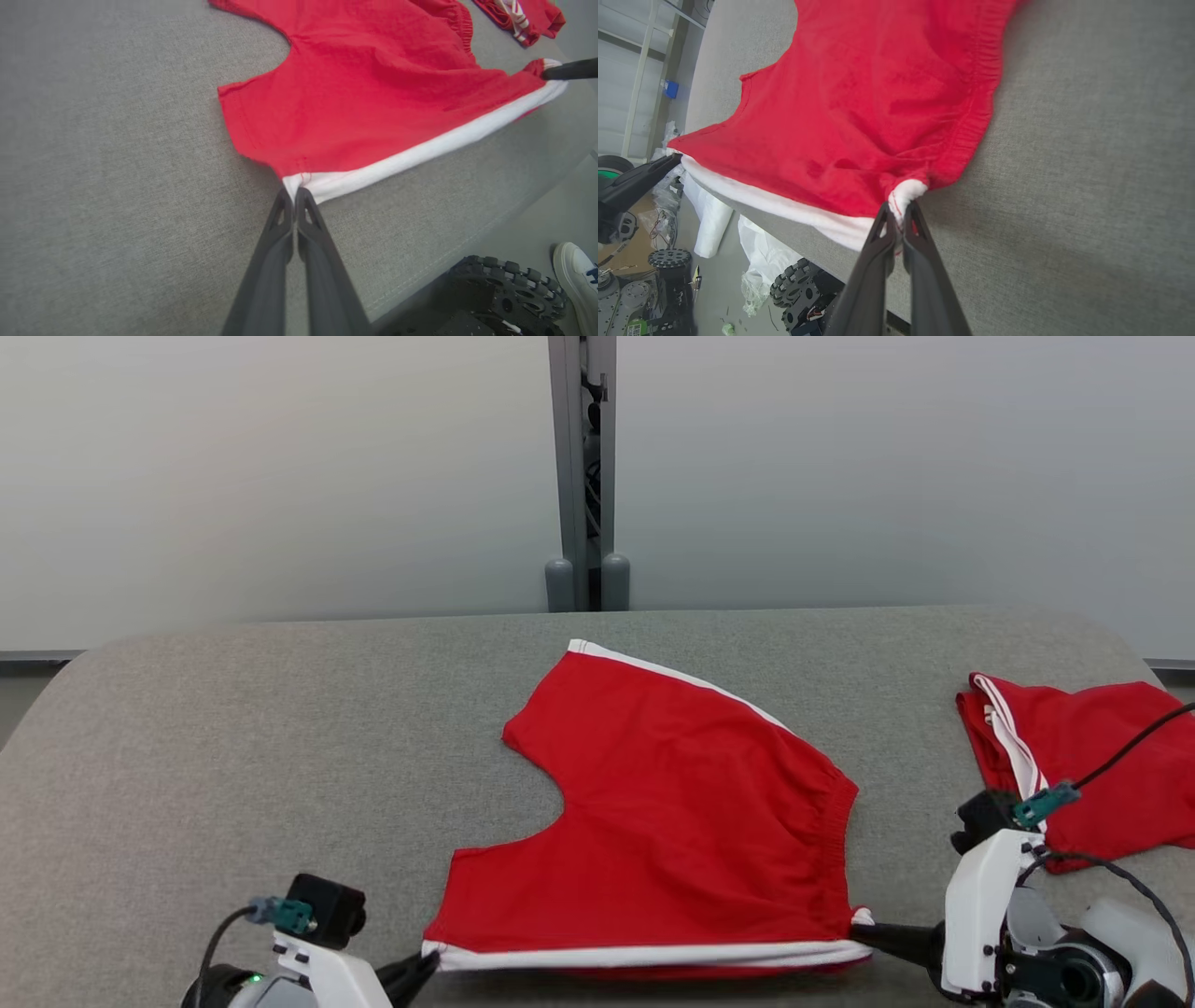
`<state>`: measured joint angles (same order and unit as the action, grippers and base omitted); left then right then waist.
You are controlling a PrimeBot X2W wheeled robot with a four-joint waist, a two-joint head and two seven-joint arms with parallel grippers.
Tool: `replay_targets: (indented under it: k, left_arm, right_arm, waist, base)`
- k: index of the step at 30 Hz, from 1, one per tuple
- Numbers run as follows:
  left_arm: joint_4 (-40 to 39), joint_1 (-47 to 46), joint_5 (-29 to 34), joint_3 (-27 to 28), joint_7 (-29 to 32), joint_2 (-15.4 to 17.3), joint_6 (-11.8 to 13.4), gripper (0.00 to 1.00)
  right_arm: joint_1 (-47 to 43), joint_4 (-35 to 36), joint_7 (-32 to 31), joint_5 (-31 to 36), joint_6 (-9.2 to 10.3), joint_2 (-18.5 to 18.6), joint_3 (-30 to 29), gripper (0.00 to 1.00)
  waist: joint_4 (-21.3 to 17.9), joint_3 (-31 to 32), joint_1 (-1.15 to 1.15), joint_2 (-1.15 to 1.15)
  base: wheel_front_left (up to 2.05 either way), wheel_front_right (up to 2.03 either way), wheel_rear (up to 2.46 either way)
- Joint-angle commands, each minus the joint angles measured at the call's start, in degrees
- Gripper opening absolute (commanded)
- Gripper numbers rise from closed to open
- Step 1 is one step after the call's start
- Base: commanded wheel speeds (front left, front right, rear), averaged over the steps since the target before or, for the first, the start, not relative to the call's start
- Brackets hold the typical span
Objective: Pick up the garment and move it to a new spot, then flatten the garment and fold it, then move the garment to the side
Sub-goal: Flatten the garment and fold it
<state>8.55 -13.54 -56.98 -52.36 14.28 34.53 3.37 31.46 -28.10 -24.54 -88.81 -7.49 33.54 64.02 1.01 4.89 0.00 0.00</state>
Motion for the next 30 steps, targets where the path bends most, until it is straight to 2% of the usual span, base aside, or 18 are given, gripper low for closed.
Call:
replay_targets:
  k: [1,14,30]
  left_arm:
    - [-0.11,-1.26,-0.02,0.73,-0.38,0.52,0.44,0.00]
    - [2.22,-10.55,0.32,6.81,-2.20,1.38,2.22,0.00]
    - [16.64,-24.59,3.82,9.00,-3.73,-2.05,1.72,0.00]
  right_arm:
    - [0.69,0.39,0.77,-0.34,-0.01,0.14,-0.50,0.00]
    - [4.25,4.20,6.80,1.14,-0.01,-3.01,-4.18,0.00]
    - [9.70,-0.60,13.81,-0.19,-0.02,-13.63,-9.30,0.00]
  waist:
    - [-0.43,-0.29,0.00,0.00]
    - [-5.25,-3.46,0.00,0.00]
    - [-14.08,-12.26,0.00,0.00]
  base:
    - [0.00,0.00,0.00]
    - [0.00,0.00,0.00]
    - [0.00,0.00,0.00]
